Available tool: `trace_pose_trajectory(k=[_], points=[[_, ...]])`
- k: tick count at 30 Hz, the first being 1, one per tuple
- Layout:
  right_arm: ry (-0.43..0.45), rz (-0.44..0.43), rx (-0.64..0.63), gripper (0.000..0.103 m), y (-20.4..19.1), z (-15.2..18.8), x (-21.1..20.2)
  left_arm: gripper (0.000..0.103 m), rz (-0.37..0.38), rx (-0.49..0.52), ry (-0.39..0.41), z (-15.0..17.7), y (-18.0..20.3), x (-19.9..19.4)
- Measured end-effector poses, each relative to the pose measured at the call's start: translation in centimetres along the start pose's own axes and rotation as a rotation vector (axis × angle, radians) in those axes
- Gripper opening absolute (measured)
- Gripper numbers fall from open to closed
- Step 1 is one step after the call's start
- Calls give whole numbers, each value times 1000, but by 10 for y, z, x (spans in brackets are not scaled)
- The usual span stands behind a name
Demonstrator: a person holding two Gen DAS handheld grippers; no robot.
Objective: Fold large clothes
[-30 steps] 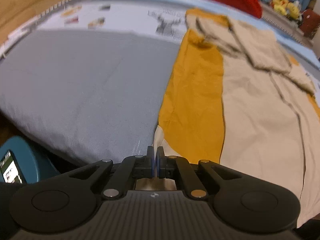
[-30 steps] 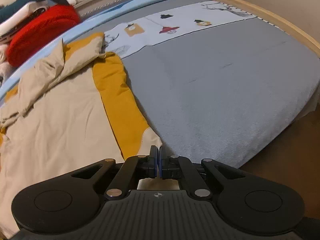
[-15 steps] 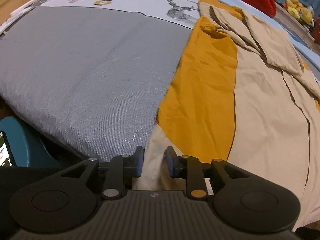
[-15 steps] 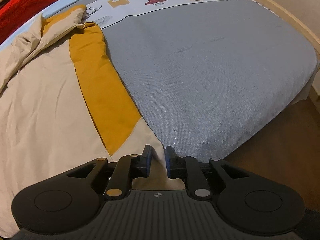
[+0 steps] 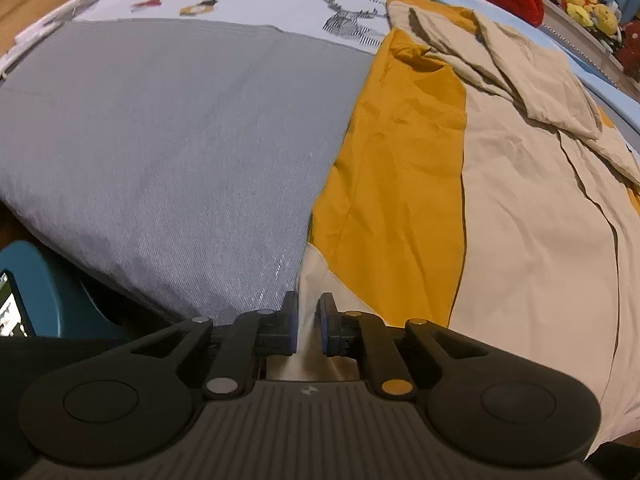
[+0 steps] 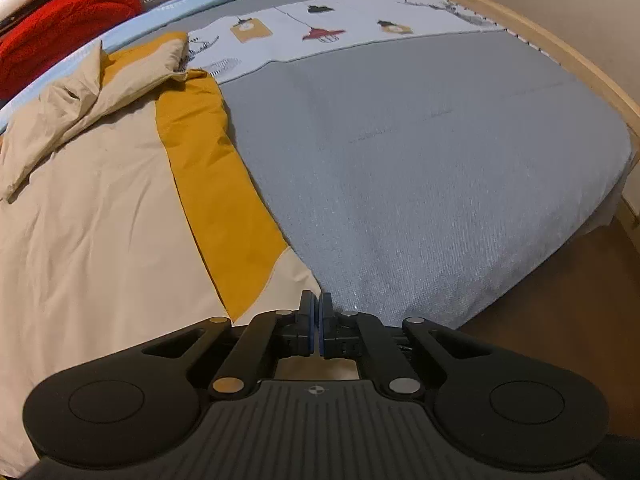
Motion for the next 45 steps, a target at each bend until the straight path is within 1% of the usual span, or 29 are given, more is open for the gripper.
trace_pose_trajectory(k=[1,2,5,6,7,8,9,11,14,18,20,22,25,28,31,34,36,37,39,40,41,43,45], points=[[-15,9,6,7,0,1,3,14,-5,14,2,1,2,0],[-39,11,5,14,0,4,7,15,-12,40,6,2,6,-1],[-37,23,-44,17,-9,5,8,15,-34,107,19,5,14,-1],[-34,27,-60,15,-11,5,8,15,-37,115,21,5,14,-1],[-33,29,-68,14,-12,6,8,11,-34,114,21,5,14,-1],[-31,27,-71,11,-13,6,7,8,-30,108,22,4,13,-2],[-28,25,-73,4,-13,5,7,5,-28,104,27,3,13,-4],[-15,19,-67,2,-12,3,4,2,-24,111,45,1,15,-9],[22,1,-40,1,-9,-2,-7,1,0,130,101,-5,21,-27],[89,-76,22,0,-6,-12,-36,1,89,159,177,-15,28,-64],[128,-120,24,0,-8,-20,-53,1,139,177,211,-20,29,-84],[163,-171,18,0,-11,-27,-72,1,197,163,230,-26,28,-104],[202,-253,15,0,-9,-36,-104,0,275,126,234,-36,19,-133],[216,-311,36,0,4,-41,-136,0,343,132,237,-46,10,-166],[229,-377,74,0,27,-45,-167,0,405,151,211,-54,-7,-200],[236,-451,108,0,53,-44,-203,0,459,140,179,-59,-31,-238],[248,-483,118,0,70,-42,-226,0,489,127,172,-61,-45,-260],[258,-493,123,0,76,-41,-235,0,492,122,165,-63,-50,-265],[271,-501,145,0,87,-42,-245,1,484,80,133,-71,-59,-262],[272,-503,165,0,90,-46,-244,1,486,42,115,-78,-63,-251],[268,-506,186,0,89,-50,-238,1,486,24,106,-85,-63,-238],[260,-500,201,0,81,-63,-216,1,458,-16,77,-104,-61,-195],[243,-481,200,0,63,-80,-182,1,445,-59,60,-126,-58,-150]])
Point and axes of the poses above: each gripper's, at about its wrist camera, not at the fingertips, and x roughly the way its jaws point, y to its right, z to its underside, the point moved 2 cm from there along x, roughly the way its jaws point, and after that the axes turned 5 degrees about y, right-handed, at the moved point
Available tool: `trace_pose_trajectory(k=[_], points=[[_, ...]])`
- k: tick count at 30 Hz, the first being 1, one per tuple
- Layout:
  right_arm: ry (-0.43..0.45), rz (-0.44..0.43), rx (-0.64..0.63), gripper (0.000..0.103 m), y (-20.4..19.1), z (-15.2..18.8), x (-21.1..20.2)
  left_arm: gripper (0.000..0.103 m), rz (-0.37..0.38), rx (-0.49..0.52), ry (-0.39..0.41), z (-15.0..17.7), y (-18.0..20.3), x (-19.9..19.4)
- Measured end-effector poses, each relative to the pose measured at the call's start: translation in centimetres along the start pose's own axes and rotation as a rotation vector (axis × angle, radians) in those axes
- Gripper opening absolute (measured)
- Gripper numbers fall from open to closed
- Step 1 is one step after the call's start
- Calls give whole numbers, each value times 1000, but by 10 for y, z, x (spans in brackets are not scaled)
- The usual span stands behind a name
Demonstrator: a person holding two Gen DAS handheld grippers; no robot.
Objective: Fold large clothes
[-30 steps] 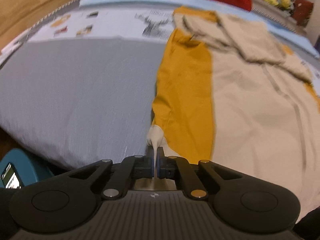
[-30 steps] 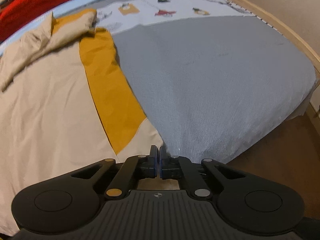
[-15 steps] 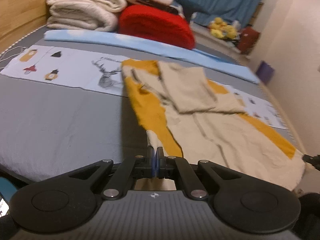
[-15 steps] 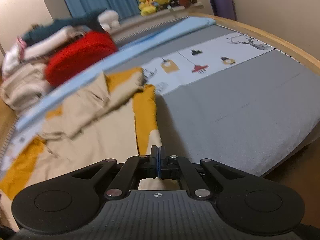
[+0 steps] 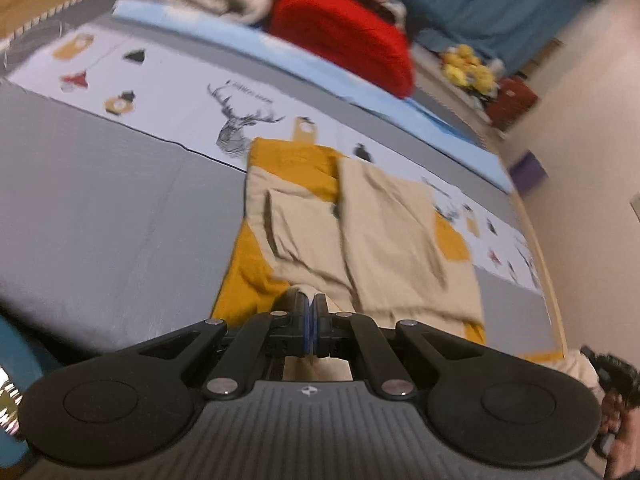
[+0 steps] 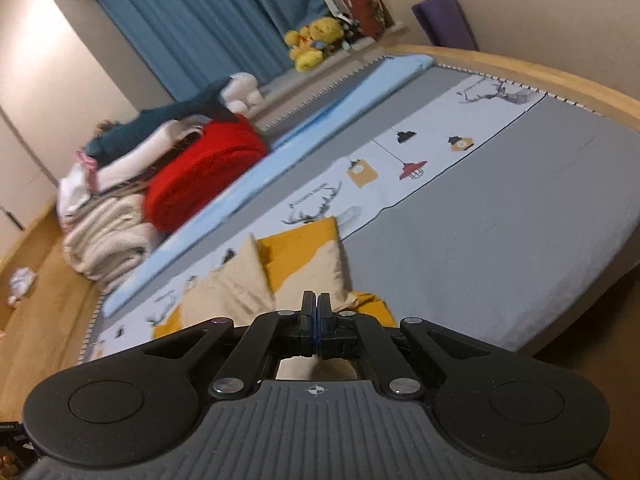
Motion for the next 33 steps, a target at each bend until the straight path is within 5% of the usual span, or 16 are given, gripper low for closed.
trace_pose_trajectory(k=[3,7,9,11,14,19,26,29,33], points=[[-30,6,7,0,-8,-14,80,2,-60,-64,43,-33,-11,66],[-5,144,11,5,-12,-41,164,34,-112,-162,27,-66,-31,126],[25,179,11,7,-9,-47,178,38,-123,-146,111,-69,-41,123],[48,191,2,8,-6,-44,176,38,-144,-136,144,-57,-54,119],[61,161,-48,10,3,-25,165,37,-154,-226,74,-45,-73,119],[55,173,-96,11,23,15,151,37,-208,-65,41,-37,-61,121],[105,164,-102,11,0,5,119,41,-185,-28,54,-27,-40,121],[111,133,-213,13,-20,-1,118,52,-186,14,83,-28,-26,121],[82,108,-329,18,-23,10,141,53,-217,77,93,-32,-14,133]])
Point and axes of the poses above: each gripper's, at about its wrist camera, not at the fingertips, and x roughly the way its jaws point, y to its right, z to its underside, the point moved 2 cm from there along x, roughly the way its jaws point, and after that the axes turned 5 degrees about y, right-handed, at the moved point
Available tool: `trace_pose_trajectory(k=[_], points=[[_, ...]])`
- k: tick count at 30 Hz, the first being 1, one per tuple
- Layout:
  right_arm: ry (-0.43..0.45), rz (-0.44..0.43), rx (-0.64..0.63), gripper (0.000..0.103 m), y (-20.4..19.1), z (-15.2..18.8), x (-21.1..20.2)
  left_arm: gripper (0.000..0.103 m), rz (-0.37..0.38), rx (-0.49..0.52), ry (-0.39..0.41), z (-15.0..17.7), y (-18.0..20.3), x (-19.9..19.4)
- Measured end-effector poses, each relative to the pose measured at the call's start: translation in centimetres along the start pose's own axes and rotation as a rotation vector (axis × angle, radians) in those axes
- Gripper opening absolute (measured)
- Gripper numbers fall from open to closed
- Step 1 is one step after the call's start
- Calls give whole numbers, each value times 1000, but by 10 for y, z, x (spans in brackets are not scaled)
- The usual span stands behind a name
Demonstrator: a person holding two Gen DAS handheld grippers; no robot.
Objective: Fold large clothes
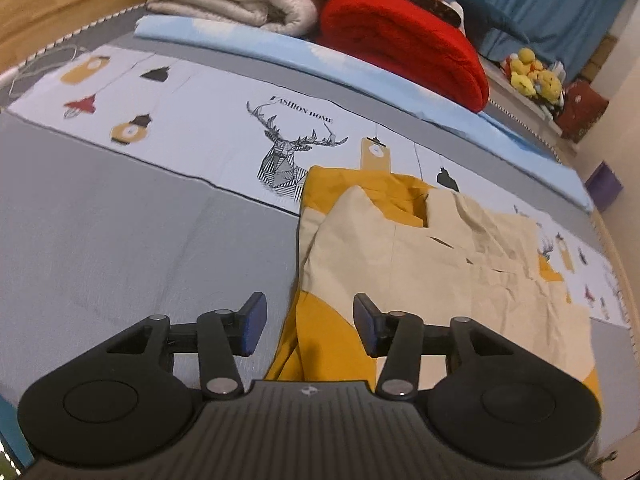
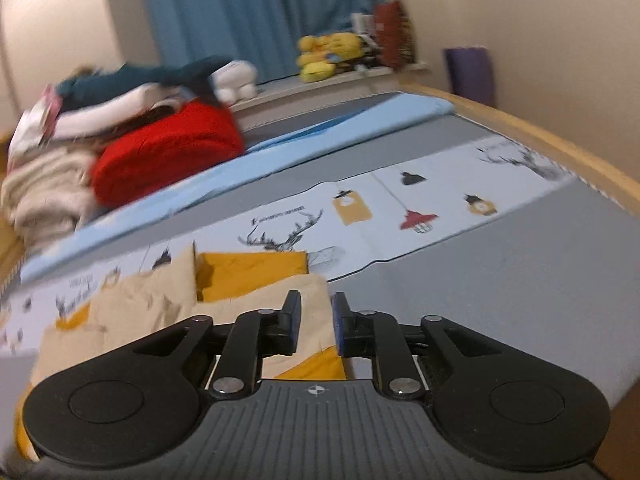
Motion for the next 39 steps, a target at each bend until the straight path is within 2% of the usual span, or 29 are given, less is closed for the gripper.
trace_pose_trajectory(k=[1,3,5,6,10,14,17,22,26,36,39], points=[[-15,-1,-5,18,1,9,8,53,-10,16,2,1,4,5],[-145,33,-4,18,2,20,35,53,-27,55,-1,2,10,18],[-91,10,-11,19,-4,14,44,53,-43,89,-8,3,15,31],[-93,4,-15,21,-6,13,49,53,-53,99,-12,4,18,40],[-195,-8,-60,24,-14,22,82,53,-72,80,-16,-2,22,66],[-255,22,-40,37,-7,28,114,53,-76,47,-36,-9,23,86],[-336,60,15,37,3,39,137,60,-73,31,-74,-10,24,103],[-429,83,16,38,2,52,160,62,-90,59,-121,-6,29,120],[-452,95,7,38,0,54,166,62,-110,52,-133,-6,27,127],[-448,115,30,40,4,56,160,62,-103,25,-134,-7,26,128],[-453,113,32,41,4,59,159,56,-94,32,-130,-6,26,126]])
Point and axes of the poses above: each gripper's, at about its wrist camera, not at the fingertips, and x roughly the way its jaws point, y to its right, z to its underside, the point moved 2 cm from there along x, roughly the way its jaws point, and after that the axes turned 5 degrees about y, right-handed, at the moved point
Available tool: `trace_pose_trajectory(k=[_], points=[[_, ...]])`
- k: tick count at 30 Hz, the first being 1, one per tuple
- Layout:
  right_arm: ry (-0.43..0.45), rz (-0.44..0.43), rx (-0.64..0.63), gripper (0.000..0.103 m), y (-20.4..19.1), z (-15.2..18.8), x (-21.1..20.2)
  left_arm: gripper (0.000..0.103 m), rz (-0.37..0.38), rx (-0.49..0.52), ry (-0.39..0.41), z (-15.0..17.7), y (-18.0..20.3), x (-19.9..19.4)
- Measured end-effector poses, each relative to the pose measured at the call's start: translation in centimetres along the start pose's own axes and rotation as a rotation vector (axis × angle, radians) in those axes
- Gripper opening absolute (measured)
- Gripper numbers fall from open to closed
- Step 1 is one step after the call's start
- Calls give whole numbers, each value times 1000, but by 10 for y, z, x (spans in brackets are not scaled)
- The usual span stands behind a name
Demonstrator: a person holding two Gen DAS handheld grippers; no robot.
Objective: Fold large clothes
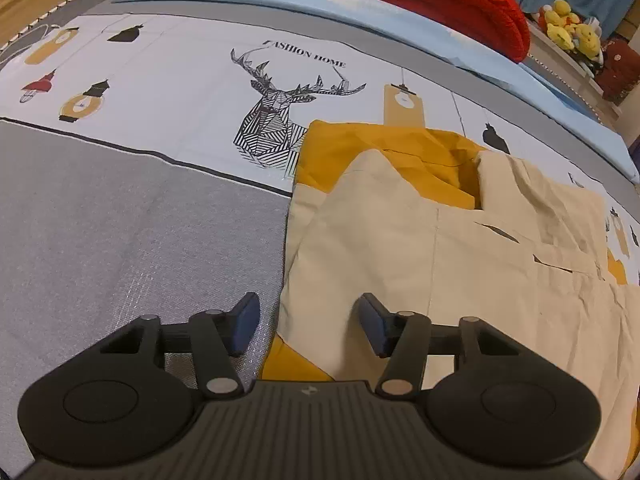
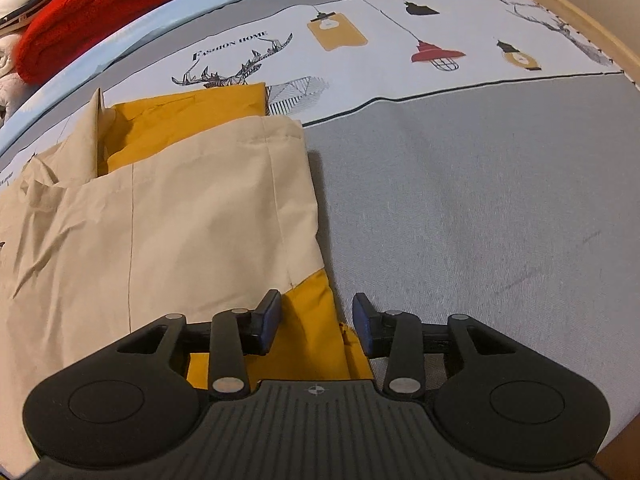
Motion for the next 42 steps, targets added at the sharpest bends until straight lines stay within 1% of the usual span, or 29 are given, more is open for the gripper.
trace_pose_trajectory(k=[2,4,10,15,16,17,18,19,20,21,23,25,28,29,31,34,37,39,40,41,42], points=[[-1,0,2,41,0,1,0,42,3,1,4,0,0,-1],[0,2,7,42,1,1,-1,37,12,-2,2,0,-1,-2],[13,8,46,42,7,0,-4,39,20,4,-9,1,-1,-1],[-3,4,36,44,6,2,-2,38,16,16,-7,2,0,-1],[-4,1,35,44,6,2,-2,32,15,16,-3,1,0,-2],[-5,-2,32,43,6,2,-2,19,14,17,1,1,0,-2],[-4,-7,25,43,5,2,-2,14,12,22,7,1,0,-4],[2,-14,17,38,4,2,-3,12,11,25,14,0,-1,-5],[11,-22,5,18,3,1,-4,9,14,27,24,-1,-1,-7],[32,-20,-9,10,1,0,-7,4,19,26,38,-2,-2,-11],[100,-29,-20,2,-3,-4,-18,2,39,16,83,-7,-3,-20],[215,-63,-15,2,-7,-10,-37,1,63,2,158,-14,-5,-35],[444,-123,-8,1,-15,-20,-74,1,81,-18,273,-23,-8,-58],[506,-135,-3,1,-18,-22,-83,1,84,-34,304,-26,-10,-63],[601,-145,-6,1,-24,-26,-96,1,70,-55,353,-32,-11,-69],[722,-125,-57,1,-43,-32,-103,1,43,-68,415,-43,-13,-72],[761,-88,-55,1,-52,-46,-98,0,12,-93,472,-54,-15,-72],[776,-67,-45,1,-57,-54,-91,0,-48,-110,517,-63,-20,-71],[776,-59,-38,1,-60,-57,-86,0,-65,-141,514,-68,-25,-66],[761,-48,-33,1,-64,-61,-79,0,-58,-177,475,-71,-30,-58],[726,-28,-28,3,-68,-65,-67,0,-25,-204,426,-72,-33,-49]])
Point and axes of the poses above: each gripper's, at about its wrist camera, not at the fingertips, and x roughly the way its jaws point, y to its right, z to its underside, the point moved 2 cm from there along x, roughly the way its jaws point, and after that the axes turned 5 degrees about y, right-handed, at the moved point
